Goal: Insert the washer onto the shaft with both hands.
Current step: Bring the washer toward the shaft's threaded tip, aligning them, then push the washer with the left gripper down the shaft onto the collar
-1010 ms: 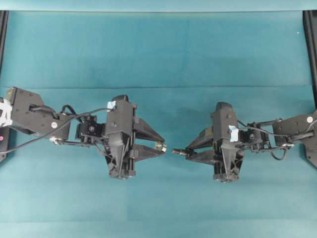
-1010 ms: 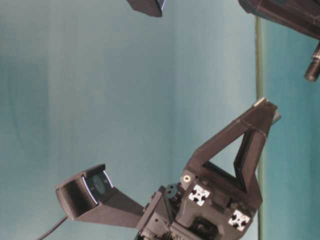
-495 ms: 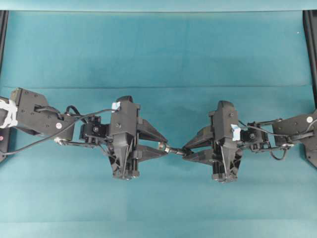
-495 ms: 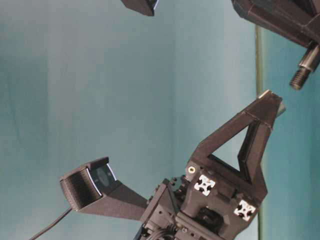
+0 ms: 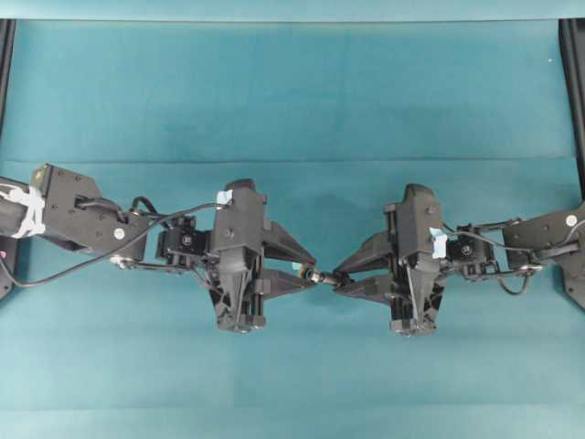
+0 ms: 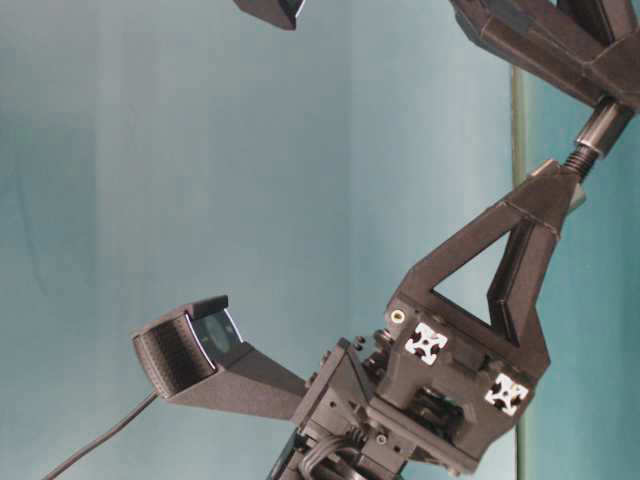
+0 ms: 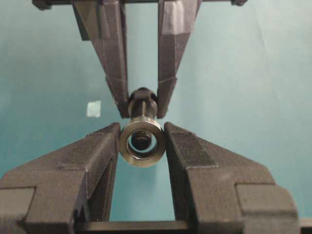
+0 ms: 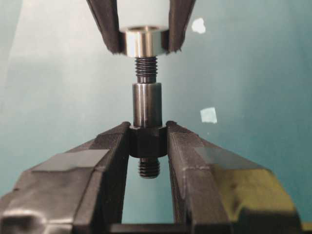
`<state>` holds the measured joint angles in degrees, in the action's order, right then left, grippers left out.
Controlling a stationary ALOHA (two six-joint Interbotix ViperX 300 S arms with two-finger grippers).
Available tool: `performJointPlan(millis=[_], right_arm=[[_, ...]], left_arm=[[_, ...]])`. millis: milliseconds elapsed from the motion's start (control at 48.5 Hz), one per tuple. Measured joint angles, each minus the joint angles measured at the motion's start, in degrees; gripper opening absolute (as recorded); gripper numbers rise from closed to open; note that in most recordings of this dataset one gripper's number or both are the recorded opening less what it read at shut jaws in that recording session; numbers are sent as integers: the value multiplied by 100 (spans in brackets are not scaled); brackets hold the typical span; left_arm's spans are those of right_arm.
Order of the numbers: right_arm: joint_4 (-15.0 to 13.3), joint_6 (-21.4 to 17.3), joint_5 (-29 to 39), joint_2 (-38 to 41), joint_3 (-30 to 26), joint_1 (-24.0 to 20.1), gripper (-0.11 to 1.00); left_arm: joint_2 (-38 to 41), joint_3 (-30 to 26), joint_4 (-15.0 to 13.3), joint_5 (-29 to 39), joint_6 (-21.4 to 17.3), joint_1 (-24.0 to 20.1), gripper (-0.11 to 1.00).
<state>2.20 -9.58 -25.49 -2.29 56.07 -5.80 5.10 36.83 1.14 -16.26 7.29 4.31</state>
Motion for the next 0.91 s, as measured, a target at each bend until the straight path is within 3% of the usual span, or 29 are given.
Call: performJointPlan(millis=[907], right_arm=[[0,0,-202,35,-26,0,-1]], left_arm=[[114,-79,0,-9,0,0,35]])
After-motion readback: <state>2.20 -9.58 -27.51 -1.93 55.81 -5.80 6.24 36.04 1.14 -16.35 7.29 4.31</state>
